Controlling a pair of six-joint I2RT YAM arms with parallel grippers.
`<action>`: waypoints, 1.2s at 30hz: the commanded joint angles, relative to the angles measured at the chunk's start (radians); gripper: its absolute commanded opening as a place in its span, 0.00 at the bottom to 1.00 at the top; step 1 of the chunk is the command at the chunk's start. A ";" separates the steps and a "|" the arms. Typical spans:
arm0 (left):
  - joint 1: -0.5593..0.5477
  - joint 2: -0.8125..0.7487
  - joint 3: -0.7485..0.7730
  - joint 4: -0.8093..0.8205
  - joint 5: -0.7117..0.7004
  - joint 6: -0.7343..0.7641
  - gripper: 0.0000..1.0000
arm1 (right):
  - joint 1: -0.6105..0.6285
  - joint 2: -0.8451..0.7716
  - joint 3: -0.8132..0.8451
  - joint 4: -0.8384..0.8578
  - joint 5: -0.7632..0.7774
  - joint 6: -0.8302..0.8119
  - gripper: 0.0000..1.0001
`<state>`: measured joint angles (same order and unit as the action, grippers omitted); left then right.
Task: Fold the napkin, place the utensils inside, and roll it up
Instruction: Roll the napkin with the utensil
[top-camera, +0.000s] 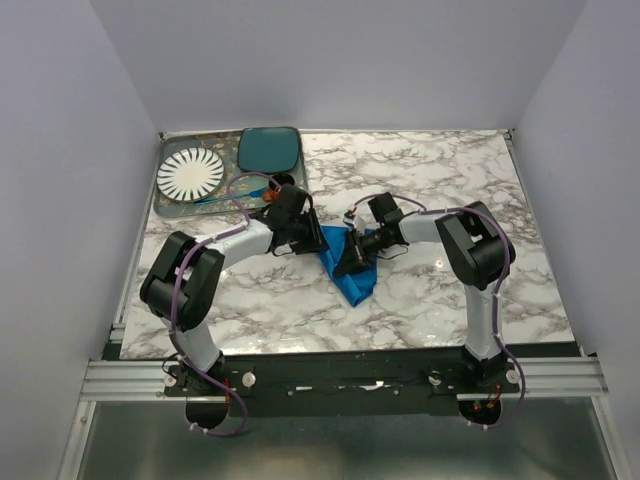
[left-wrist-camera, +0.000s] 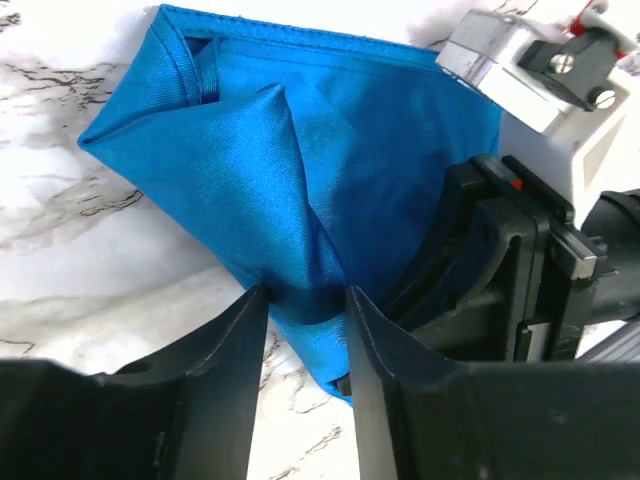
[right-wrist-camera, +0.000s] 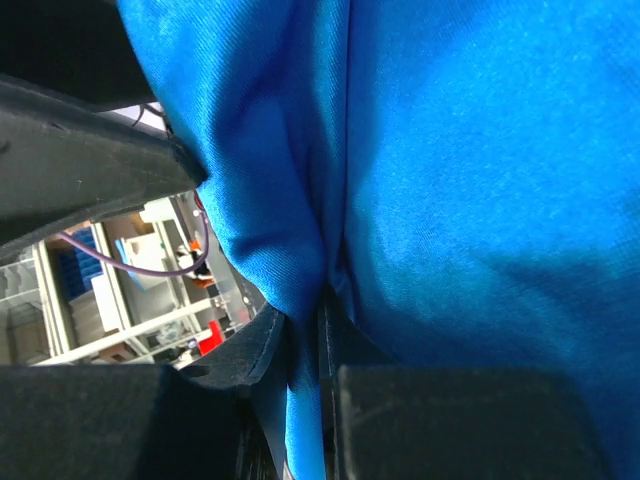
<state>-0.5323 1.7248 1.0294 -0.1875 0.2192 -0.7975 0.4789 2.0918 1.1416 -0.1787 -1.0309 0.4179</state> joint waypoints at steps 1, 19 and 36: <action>-0.009 -0.019 -0.020 0.098 0.048 -0.049 0.39 | -0.006 0.042 0.003 -0.018 0.002 0.016 0.17; -0.014 -0.180 -0.103 0.101 -0.043 -0.086 0.47 | -0.029 0.062 0.038 -0.036 0.051 -0.004 0.16; -0.009 0.116 -0.012 0.224 0.059 -0.092 0.20 | -0.040 0.010 0.020 -0.057 0.077 -0.025 0.20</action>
<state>-0.5434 1.8023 1.0134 -0.0143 0.2783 -0.9031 0.4496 2.1204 1.1767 -0.1883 -1.0359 0.4103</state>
